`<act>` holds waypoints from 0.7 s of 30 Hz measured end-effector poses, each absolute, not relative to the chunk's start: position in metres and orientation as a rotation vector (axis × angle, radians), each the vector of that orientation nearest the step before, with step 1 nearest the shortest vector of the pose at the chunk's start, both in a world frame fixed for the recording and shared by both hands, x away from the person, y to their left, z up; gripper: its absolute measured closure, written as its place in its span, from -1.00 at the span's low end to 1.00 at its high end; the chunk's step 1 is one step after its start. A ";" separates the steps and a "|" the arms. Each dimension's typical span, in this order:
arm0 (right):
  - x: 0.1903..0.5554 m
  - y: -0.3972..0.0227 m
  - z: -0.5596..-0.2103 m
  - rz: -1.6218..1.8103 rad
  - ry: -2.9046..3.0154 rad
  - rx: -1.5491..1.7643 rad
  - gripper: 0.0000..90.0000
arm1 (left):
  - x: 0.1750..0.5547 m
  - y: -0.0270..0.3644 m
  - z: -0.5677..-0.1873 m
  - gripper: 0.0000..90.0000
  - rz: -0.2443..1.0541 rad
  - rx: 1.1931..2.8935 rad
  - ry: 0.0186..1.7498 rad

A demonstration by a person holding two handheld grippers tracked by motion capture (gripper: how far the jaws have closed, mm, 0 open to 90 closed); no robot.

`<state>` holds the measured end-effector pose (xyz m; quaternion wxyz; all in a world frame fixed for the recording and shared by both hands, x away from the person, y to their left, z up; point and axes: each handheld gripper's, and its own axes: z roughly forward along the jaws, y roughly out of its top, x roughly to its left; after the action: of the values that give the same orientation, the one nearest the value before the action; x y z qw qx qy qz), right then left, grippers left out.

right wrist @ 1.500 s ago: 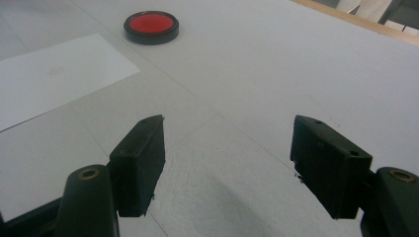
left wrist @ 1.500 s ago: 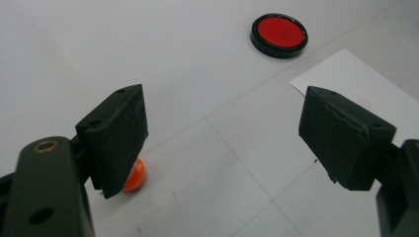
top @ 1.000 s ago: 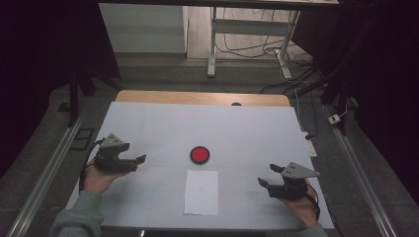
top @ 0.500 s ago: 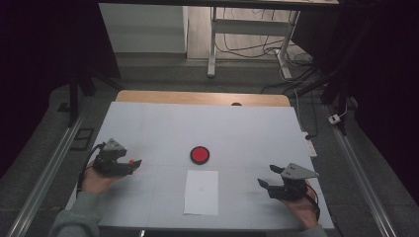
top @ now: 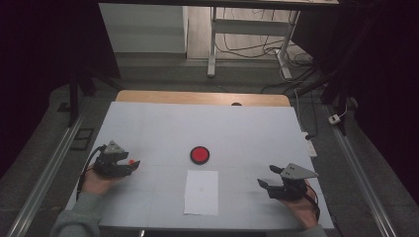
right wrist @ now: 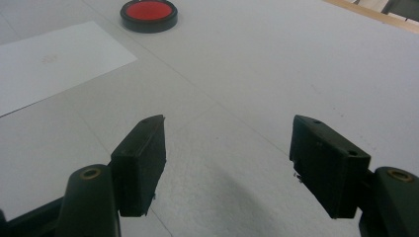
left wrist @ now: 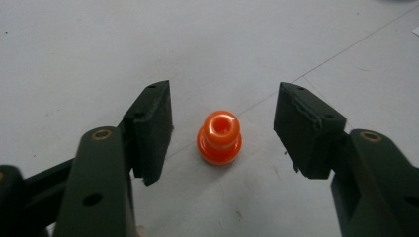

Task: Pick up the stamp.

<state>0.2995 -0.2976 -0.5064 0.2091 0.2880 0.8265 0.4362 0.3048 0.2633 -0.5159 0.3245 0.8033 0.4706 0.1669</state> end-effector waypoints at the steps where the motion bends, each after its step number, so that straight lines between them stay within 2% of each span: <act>1: 0.299 -0.298 -0.506 1.213 2.299 0.802 -0.34 | 0.305 0.263 -0.516 -0.08 0.442 2.110 1.232; 21: 0.300 -0.298 -0.506 1.204 2.298 0.803 -0.33 | 0.307 0.262 -0.524 0.36 0.445 2.132 1.238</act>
<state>0.2997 -0.2985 -0.5061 0.2113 0.2891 0.8270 0.4335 0.3068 0.2616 -0.5242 0.3129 0.8084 0.4692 0.1685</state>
